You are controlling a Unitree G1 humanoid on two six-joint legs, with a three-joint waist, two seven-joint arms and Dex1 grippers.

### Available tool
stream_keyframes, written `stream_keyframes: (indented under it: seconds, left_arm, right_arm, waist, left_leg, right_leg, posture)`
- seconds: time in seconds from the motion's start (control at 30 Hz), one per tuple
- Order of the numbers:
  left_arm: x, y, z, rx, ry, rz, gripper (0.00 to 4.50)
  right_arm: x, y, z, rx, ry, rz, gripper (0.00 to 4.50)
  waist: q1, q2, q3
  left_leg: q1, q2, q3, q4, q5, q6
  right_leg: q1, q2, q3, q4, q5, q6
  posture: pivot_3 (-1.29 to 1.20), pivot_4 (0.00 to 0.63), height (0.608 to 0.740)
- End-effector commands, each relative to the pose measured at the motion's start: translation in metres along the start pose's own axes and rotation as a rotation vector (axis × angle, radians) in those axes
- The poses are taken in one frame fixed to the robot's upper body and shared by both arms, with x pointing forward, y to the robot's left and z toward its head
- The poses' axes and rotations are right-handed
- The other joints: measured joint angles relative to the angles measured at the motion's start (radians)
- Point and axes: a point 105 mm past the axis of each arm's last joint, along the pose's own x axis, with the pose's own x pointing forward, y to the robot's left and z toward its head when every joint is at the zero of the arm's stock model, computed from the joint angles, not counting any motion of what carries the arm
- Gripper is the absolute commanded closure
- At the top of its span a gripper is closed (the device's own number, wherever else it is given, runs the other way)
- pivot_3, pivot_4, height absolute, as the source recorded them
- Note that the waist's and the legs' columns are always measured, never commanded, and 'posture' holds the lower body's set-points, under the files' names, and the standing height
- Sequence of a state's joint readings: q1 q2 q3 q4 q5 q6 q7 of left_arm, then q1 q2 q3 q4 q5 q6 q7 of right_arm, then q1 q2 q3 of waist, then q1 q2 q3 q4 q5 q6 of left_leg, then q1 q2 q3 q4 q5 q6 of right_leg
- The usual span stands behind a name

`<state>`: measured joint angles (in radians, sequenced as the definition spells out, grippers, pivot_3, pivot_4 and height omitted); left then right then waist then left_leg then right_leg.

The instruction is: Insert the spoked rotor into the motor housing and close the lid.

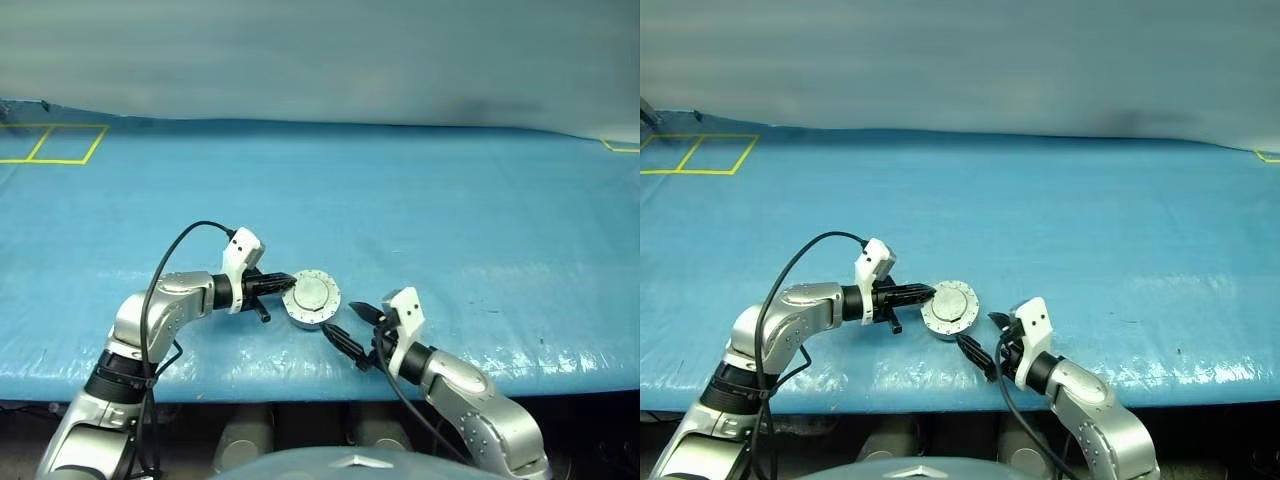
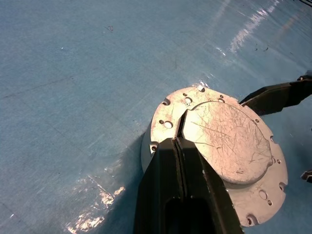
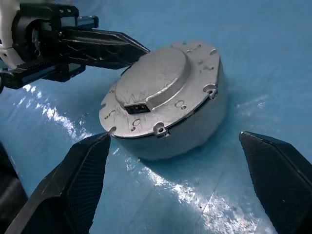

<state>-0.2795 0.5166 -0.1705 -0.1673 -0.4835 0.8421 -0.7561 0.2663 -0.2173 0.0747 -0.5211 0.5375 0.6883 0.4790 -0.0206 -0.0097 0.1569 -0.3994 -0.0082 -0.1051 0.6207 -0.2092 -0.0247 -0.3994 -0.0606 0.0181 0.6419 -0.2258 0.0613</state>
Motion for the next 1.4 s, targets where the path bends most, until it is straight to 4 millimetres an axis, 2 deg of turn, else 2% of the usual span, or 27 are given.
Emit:
stream_keyframes:
  seconds: [0.03, 0.23, 0.57, 0.77, 0.87, 1.13, 1.4]
  left_arm:
    - [0.006, -0.004, -0.015, -0.016, 0.058, -0.013, 4.5]
    - [0.006, -0.005, -0.018, -0.015, 0.057, -0.017, 4.5]
    - [0.005, -0.006, -0.018, -0.011, 0.054, -0.016, 4.5]
    - [0.006, -0.007, -0.018, -0.007, 0.054, -0.019, 4.5]
    - [0.007, -0.008, -0.018, -0.006, 0.054, -0.023, 4.5]
    - [0.008, -0.01, -0.02, -0.012, 0.056, -0.026, 4.5]
    - [0.007, -0.009, -0.019, -0.012, 0.05, -0.021, 4.5]
  right_arm:
    - [0.0, -0.001, 0.011, 0.127, -0.065, 0.009, 0.04]
    - [0.012, 0.002, 0.009, 0.335, -0.089, 0.03, 0.04]
    - [0.025, 0.027, 0.003, 0.594, -0.077, 0.152, 0.04]
    - [0.026, 0.024, 0.002, 0.724, -0.11, 0.159, 0.04]
    - [0.026, 0.021, -0.002, 0.76, -0.106, 0.146, 0.61]
    - [0.026, 0.023, -0.005, 0.778, -0.083, 0.148, 3.09]
    - [0.025, 0.023, -0.01, 0.773, -0.05, 0.144, 3.18]
  waist:
    - [0.0, 0.0, 0.0]
    - [0.002, 0.001, 0.0]
    - [0.0, 0.001, 0.001]
    - [-0.004, 0.001, 0.001]
    - [-0.004, 0.001, 0.001]
    - [-0.006, 0.002, 0.0]
    - [-0.005, 0.002, 0.0]
  left_leg:
    - [0.0, 0.0, 0.0, 0.0, 0.0, 0.0]
    - [-0.001, 0.0, 0.0, -0.001, 0.0, 0.0]
    - [-0.001, 0.0, 0.0, -0.002, -0.001, 0.0]
    - [-0.001, 0.0, 0.0, -0.003, -0.001, 0.0]
    - [-0.001, 0.0, 0.0, -0.003, -0.001, 0.0]
    - [-0.001, 0.0, 0.001, -0.005, -0.001, 0.0]
    - [-0.001, 0.0, 0.001, -0.005, -0.001, 0.0]
  right_leg:
    - [0.0, 0.0, 0.0, 0.0, 0.0, 0.0]
    - [-0.001, 0.0, 0.0, -0.001, 0.0, 0.0]
    - [-0.002, 0.0, 0.0, -0.001, -0.001, 0.0]
    - [-0.003, 0.0, 0.0, -0.001, -0.001, -0.001]
    - [-0.003, 0.0, 0.0, 0.0, -0.001, -0.001]
    - [-0.004, 0.0, 0.0, 0.0, -0.002, -0.002]
    - [-0.004, 0.0, 0.0, -0.001, -0.002, -0.001]
  posture:
    - [0.0, 0.15, 0.74]
    - [0.0, 0.15, 0.74]
    - [0.0, 0.15, 0.74]
    - [0.0, 0.15, 0.74]
    - [0.0, 0.15, 0.74]
    - [0.0, 0.15, 0.74]
    - [0.0, 0.15, 0.74]
